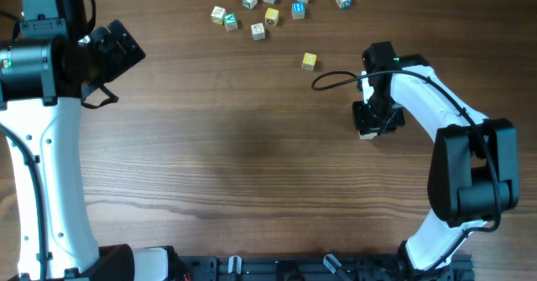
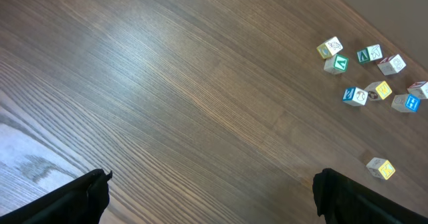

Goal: Form a tower

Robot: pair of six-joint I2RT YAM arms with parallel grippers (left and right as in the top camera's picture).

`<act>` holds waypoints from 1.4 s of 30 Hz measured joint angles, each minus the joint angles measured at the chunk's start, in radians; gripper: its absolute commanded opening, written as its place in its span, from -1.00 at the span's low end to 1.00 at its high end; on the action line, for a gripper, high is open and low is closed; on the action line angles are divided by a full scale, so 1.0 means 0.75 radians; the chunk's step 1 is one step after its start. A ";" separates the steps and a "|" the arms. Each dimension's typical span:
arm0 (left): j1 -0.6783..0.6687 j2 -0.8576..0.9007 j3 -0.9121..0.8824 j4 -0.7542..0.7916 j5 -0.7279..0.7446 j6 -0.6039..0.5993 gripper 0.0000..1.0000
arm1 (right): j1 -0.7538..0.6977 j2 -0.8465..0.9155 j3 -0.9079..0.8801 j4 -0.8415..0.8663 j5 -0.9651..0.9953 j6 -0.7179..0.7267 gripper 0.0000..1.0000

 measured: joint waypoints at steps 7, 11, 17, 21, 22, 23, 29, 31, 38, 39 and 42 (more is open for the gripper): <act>0.000 0.000 0.000 0.000 0.000 0.000 1.00 | 0.001 0.000 0.000 0.005 0.099 0.006 -0.82; 0.000 0.000 0.000 0.000 0.000 0.000 1.00 | 0.000 0.000 0.000 0.019 0.104 0.005 -0.53; 0.000 0.000 0.000 -0.001 0.000 0.000 1.00 | -0.001 0.003 0.000 0.051 0.059 0.011 0.09; 0.000 0.000 0.000 0.000 0.000 0.000 1.00 | -0.001 0.003 0.000 0.052 0.048 0.024 0.73; 0.000 0.000 0.000 0.000 0.000 0.001 1.00 | -0.001 0.003 0.000 0.051 0.044 0.026 0.99; 0.000 0.000 0.000 0.000 0.000 0.000 1.00 | -0.001 0.003 0.000 0.051 0.028 0.024 0.99; 0.000 0.000 0.000 0.001 0.001 0.000 1.00 | -0.001 0.005 0.067 -0.095 -0.037 0.124 1.00; 0.000 0.000 0.000 0.000 0.000 0.000 1.00 | -0.001 -0.007 0.131 -0.163 -0.036 0.246 0.99; 0.000 0.000 0.000 0.000 0.000 0.000 1.00 | -0.038 -0.200 0.173 -0.379 -0.044 1.306 0.99; 0.000 0.000 0.000 0.000 0.000 0.001 1.00 | -0.038 -0.200 0.173 -0.378 -0.048 1.422 0.99; 0.000 0.000 0.000 0.000 0.000 0.001 1.00 | -0.038 -0.200 0.164 -0.324 -0.050 1.788 0.99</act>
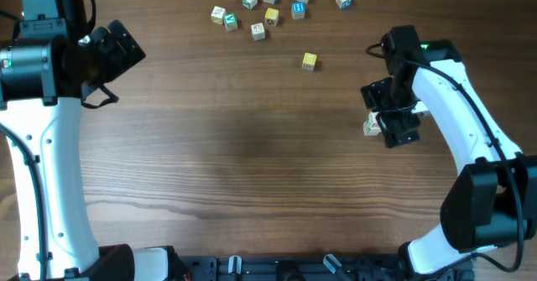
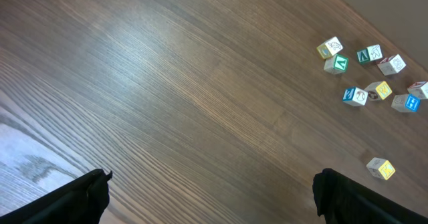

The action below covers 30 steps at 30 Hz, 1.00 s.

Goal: Form a tower

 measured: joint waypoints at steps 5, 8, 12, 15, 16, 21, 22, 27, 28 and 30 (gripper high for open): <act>0.000 0.000 0.000 0.000 0.000 0.000 1.00 | 0.000 0.001 -0.087 0.145 0.017 0.197 0.99; 0.000 0.000 0.000 0.000 0.000 -0.001 1.00 | 0.000 0.005 -0.094 0.266 0.040 0.174 0.99; 0.000 0.000 0.000 0.000 0.001 0.000 1.00 | 0.000 0.007 -0.114 0.356 0.043 0.073 0.99; 0.000 0.000 0.000 0.000 0.000 0.000 1.00 | 0.000 0.008 -0.164 0.346 0.019 0.019 1.00; 0.000 0.000 0.000 0.000 0.000 -0.001 1.00 | 0.000 0.009 -0.169 0.341 -0.001 0.004 0.99; 0.000 0.000 0.000 0.000 0.000 0.000 1.00 | -0.002 0.011 -0.169 0.336 -0.030 -0.021 0.99; 0.000 0.000 0.000 0.000 0.000 -0.001 1.00 | -0.006 0.016 -0.169 0.335 -0.030 -0.021 0.99; 0.000 0.000 0.000 0.000 0.000 -0.001 1.00 | -0.048 0.089 -0.170 0.362 -0.062 -0.061 0.98; 0.000 0.000 0.000 0.000 0.000 0.000 1.00 | -0.048 0.094 -0.170 0.371 -0.066 -0.069 0.97; 0.000 0.000 0.000 0.000 0.000 0.000 1.00 | -0.048 0.096 -0.170 0.392 -0.065 -0.086 0.95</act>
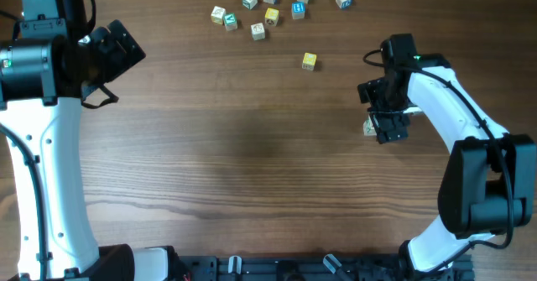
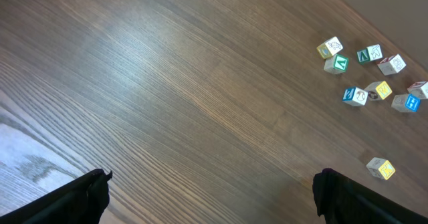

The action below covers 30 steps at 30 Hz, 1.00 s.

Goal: Form a tower

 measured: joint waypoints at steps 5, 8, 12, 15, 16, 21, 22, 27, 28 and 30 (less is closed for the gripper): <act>0.000 0.000 0.000 0.000 0.000 -0.001 1.00 | 0.000 0.007 -0.007 0.027 0.001 -0.019 0.90; 0.000 0.000 0.000 -0.001 0.001 -0.001 1.00 | 0.001 0.008 -0.068 0.085 0.000 -0.023 0.86; 0.000 0.000 0.000 -0.001 0.000 -0.001 1.00 | 0.000 0.015 -0.148 0.202 -0.015 -0.024 0.85; 0.000 0.000 0.000 0.000 0.000 0.000 1.00 | 0.000 0.015 -0.148 0.203 -0.016 -0.024 0.86; 0.000 0.000 0.000 0.000 0.000 -0.001 1.00 | 0.000 0.015 -0.148 0.203 -0.016 -0.024 0.86; 0.000 0.000 0.000 -0.001 0.000 -0.001 1.00 | -0.003 0.015 -0.144 0.125 -0.025 -0.049 0.95; 0.000 0.000 0.000 -0.001 0.000 -0.001 1.00 | -0.007 0.015 -0.144 0.113 -0.026 -0.055 0.95; 0.000 0.000 0.000 0.000 0.000 0.000 1.00 | -0.030 -0.056 -0.141 0.110 -0.025 -0.073 0.95; 0.000 0.000 0.000 0.000 0.000 0.000 1.00 | -0.030 -0.068 -0.138 0.112 -0.025 -0.073 0.94; 0.000 0.000 0.000 0.000 0.000 0.000 1.00 | -0.030 -0.072 -0.138 0.112 -0.025 -0.051 0.92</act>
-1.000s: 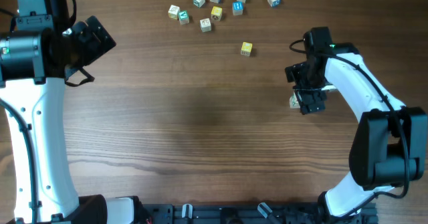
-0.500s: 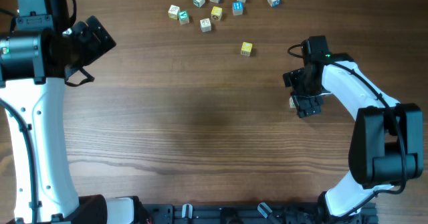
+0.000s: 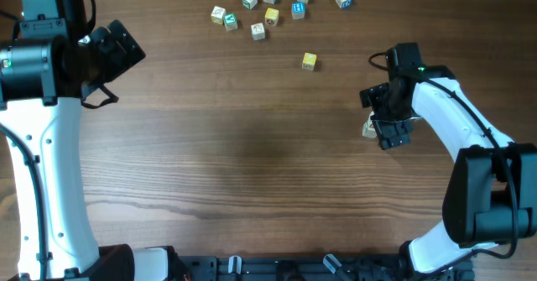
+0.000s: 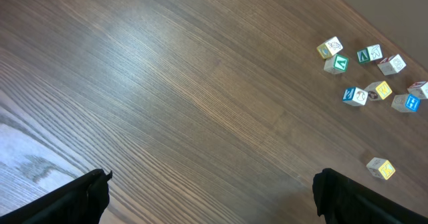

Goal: Form a tower

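Note:
Several small lettered cubes (image 3: 271,16) lie scattered at the table's far edge, and they also show in the left wrist view (image 4: 370,53). A lone yellow cube (image 3: 310,60) sits nearer, apart from them. One pale cube (image 3: 369,128) rests on the table at the right. My right gripper (image 3: 383,116) hangs just right of it, jaws spread, with nothing seen between them. My left gripper (image 4: 210,184) is open and empty high over the left side; its dark fingers (image 4: 87,190) frame bare wood.
The wooden table (image 3: 252,147) fills the view. My left arm (image 3: 50,147) runs down the left edge. My right arm (image 3: 470,147) curves along the right side, with a black cable looping near its wrist.
My right gripper has shifted slightly right and toward the near edge, staying beside the pale cube. The cube, the other cubes and my left arm have not moved.
At first my right gripper sat compact over the pale cube, covering most of it. Then it stood to the right with jaws spread and the cube lay bare on the table. Since then it has hovered close beside that cube. My left arm stayed still throughout.

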Robot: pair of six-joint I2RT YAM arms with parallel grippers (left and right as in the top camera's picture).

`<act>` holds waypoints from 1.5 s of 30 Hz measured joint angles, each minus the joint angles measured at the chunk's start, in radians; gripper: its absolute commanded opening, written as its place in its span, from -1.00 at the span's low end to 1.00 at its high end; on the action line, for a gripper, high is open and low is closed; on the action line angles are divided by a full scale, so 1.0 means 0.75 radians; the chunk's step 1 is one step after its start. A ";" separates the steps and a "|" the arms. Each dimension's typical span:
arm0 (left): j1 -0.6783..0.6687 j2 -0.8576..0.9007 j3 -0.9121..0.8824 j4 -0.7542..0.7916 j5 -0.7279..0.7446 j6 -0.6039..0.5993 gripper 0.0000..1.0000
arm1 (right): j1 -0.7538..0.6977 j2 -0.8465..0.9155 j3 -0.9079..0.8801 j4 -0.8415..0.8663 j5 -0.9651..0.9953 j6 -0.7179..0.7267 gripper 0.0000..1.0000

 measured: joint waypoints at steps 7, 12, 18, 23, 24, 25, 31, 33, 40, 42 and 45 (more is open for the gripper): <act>0.000 0.000 0.000 0.000 0.000 0.000 1.00 | 0.000 0.000 0.001 -0.084 0.017 0.276 0.84; 0.000 0.000 0.000 0.000 0.000 0.000 1.00 | 0.000 0.000 0.001 -0.073 0.027 0.377 0.82; 0.000 0.000 0.000 0.000 0.000 0.000 1.00 | 0.000 0.002 0.001 -0.040 0.025 0.435 0.75; 0.000 0.000 0.000 0.000 0.000 0.000 1.00 | 0.000 0.047 0.001 0.003 0.015 0.445 0.68; 0.000 0.000 0.000 0.000 0.000 0.000 1.00 | 0.000 0.057 0.001 0.003 0.014 0.445 0.67; 0.000 0.000 0.000 0.000 0.000 -0.001 1.00 | 0.000 0.068 0.001 0.006 0.010 0.445 0.65; 0.000 0.000 0.000 0.000 0.000 -0.001 1.00 | 0.000 0.077 0.001 0.011 0.010 0.448 0.33; 0.000 0.000 0.000 0.000 0.000 -0.001 1.00 | 0.000 0.077 0.001 0.011 0.009 0.448 0.25; 0.000 0.000 0.000 0.000 0.000 0.000 1.00 | 0.000 0.077 0.001 0.011 0.001 0.443 -0.02; 0.000 0.000 0.000 0.000 0.000 -0.001 1.00 | 0.000 0.077 0.001 0.011 0.001 0.443 -0.03; 0.000 0.000 0.000 0.000 0.000 0.000 1.00 | 0.000 0.077 0.001 0.011 0.001 0.443 -0.05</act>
